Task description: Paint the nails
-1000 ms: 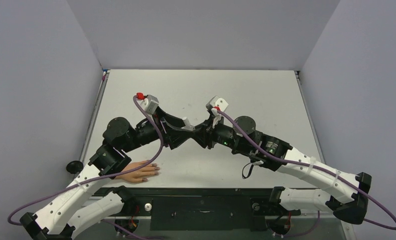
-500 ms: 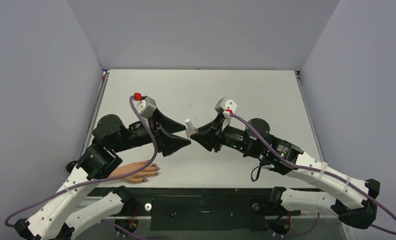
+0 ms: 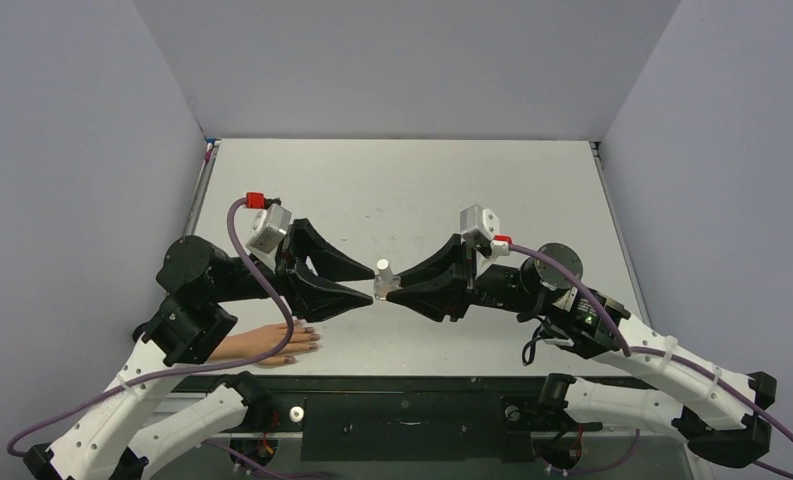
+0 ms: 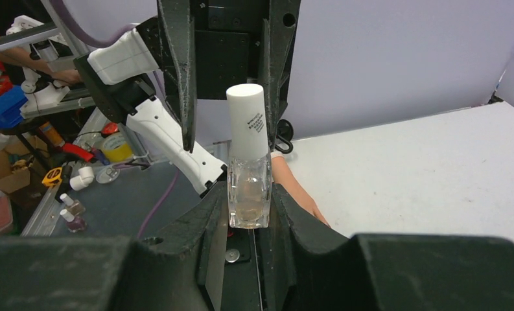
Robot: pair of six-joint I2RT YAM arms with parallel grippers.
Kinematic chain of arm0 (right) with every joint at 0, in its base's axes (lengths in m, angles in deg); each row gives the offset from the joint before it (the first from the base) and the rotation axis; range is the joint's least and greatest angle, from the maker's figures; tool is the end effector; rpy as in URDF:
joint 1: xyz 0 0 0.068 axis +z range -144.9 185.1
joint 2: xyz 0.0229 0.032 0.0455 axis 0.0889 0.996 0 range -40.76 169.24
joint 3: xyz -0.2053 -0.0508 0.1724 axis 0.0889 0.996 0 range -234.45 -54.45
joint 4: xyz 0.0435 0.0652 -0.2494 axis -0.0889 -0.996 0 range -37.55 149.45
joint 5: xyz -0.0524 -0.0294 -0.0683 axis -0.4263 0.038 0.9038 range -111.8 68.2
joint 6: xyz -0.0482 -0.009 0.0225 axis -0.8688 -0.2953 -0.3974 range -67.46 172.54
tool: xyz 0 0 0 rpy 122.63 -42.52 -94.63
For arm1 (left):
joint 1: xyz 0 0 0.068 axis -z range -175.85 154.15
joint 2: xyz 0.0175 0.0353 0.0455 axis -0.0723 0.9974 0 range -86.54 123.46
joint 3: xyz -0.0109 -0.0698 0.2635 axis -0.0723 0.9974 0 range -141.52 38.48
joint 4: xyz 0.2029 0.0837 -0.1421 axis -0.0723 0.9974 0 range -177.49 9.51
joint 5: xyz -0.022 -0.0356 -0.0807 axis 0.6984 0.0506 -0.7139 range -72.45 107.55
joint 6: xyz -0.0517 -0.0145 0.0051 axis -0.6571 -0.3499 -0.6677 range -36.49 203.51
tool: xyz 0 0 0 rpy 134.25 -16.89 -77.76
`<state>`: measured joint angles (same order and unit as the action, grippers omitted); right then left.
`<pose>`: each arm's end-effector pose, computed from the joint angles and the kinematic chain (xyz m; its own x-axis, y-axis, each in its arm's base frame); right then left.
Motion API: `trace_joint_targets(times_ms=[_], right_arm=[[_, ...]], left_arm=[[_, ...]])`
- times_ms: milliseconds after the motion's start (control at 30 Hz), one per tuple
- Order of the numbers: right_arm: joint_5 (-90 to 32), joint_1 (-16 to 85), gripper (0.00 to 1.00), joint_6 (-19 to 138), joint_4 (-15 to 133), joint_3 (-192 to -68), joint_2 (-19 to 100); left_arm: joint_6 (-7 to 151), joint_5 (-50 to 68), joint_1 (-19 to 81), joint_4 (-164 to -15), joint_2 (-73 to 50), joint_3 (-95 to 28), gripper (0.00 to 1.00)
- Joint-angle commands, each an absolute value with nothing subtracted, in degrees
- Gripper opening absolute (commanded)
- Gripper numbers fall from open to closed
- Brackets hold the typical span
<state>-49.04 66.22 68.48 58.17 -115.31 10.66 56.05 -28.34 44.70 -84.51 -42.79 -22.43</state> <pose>0.0784 0.1757 0.4343 -0.2080 0.1285 -0.9696 -0.9778 -0.0027 0.2094 0.0909 -0.1114 0.4499 -0.2874 -0.1764 -0.9414 0.9567 -0.0058 -0.2910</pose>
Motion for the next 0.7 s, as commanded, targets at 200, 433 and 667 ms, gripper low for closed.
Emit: trace_joint_targets(times_ms=[200, 433, 667], right_arm=[[-53.3, 66.6, 0.00, 69.9, 61.9, -114.7, 10.4], [-53.7, 67.0, 0.00, 69.8, 61.3, -114.9, 11.3], [-53.5, 67.4, 0.00, 70.0, 62.2, -115.0, 11.5]], left_arm=[[53.4, -32.3, 45.0, -96.0, -40.3, -23.7, 0.40], [55.0, -32.3, 45.1, -94.8, -39.5, -24.4, 0.40], [53.9, -33.2, 45.1, -96.4, -39.2, -23.4, 0.35]])
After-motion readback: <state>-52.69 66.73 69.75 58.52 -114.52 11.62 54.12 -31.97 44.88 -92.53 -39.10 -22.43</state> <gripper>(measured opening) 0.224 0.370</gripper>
